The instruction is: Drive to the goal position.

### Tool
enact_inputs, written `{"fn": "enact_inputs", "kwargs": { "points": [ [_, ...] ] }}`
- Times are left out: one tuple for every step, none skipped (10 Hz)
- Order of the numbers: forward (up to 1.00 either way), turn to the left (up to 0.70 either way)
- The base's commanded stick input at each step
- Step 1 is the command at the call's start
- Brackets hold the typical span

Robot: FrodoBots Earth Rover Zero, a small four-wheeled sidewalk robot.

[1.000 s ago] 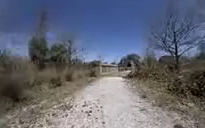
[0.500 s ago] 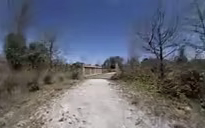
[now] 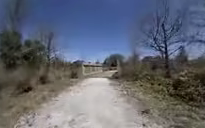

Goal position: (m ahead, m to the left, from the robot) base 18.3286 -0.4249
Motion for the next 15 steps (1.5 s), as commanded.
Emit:
{"fn": "enact_inputs", "kwargs": {
  "points": [
    [0.7,0.0],
    [0.7,0.0],
    [0.7,0.0],
    [0.7,0.0],
    [0.7,0.0],
    [0.7,0.0],
    [0.7,0.0],
    [0.7,0.0],
    [0.7,0.0],
    [0.67,0.0],
    [0.53,0.0],
    [0.5,0.0],
    [0.5,0.0],
    [0.5,0.0],
    [0.5,0.0]
  ]
}}
